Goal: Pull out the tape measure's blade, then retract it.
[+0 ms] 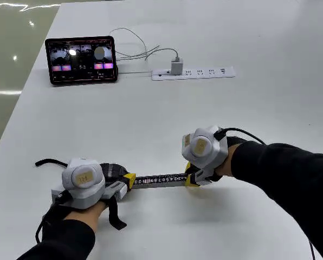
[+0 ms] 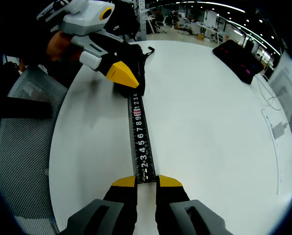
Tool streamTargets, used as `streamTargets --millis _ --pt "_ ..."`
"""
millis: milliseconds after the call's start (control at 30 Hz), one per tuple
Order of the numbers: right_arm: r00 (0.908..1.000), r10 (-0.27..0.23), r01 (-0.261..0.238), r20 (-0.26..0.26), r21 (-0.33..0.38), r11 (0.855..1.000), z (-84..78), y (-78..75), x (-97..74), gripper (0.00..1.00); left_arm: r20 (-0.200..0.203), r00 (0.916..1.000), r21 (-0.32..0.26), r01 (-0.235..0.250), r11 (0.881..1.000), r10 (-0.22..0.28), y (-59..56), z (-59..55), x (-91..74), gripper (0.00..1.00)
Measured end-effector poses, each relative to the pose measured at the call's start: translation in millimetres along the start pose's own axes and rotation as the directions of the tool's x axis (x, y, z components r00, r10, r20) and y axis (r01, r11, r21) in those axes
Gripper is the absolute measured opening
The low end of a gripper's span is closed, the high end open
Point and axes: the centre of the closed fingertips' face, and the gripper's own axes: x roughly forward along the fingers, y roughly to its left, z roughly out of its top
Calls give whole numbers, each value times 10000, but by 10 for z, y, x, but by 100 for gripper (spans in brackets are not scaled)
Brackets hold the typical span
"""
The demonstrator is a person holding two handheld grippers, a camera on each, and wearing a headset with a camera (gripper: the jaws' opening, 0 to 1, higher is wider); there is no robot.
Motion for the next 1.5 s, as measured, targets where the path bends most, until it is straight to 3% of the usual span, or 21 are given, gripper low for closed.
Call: streamTargets --millis 1500 --pt "9998 36 -37 192 10 10000 175 30 89 9 26 10000 31 -20 10000 20 0 2 9 61"
